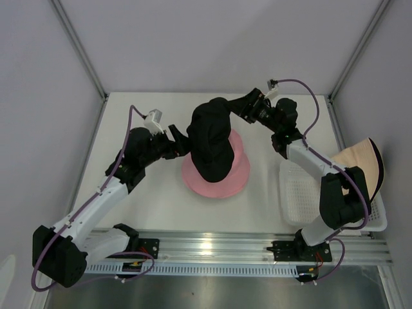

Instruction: Stack the hats

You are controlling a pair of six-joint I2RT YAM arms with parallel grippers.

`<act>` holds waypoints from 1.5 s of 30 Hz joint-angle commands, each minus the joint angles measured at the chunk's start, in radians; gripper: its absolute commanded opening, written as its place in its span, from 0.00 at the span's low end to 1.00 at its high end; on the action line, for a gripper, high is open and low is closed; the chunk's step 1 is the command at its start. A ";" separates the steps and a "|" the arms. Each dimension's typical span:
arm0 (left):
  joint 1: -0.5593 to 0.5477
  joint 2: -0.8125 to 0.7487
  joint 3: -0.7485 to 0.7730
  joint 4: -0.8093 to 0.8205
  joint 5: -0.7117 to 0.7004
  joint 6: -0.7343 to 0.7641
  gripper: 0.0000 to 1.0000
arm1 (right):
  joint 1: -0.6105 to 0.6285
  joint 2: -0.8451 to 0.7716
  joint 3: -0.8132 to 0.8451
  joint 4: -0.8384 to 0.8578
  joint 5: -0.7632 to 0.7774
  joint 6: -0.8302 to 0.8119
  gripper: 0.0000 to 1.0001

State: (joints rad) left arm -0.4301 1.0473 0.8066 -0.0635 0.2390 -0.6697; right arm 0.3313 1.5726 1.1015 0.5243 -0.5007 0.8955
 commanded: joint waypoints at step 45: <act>-0.010 0.117 0.155 -0.056 -0.026 0.097 0.88 | -0.027 -0.327 0.144 -0.972 0.343 -0.366 0.00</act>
State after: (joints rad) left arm -0.4301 1.1599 0.9077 -0.1196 0.2314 -0.6167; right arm 0.3363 1.2621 1.3151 -0.4236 -0.1932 0.5632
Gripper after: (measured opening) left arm 0.872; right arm 0.009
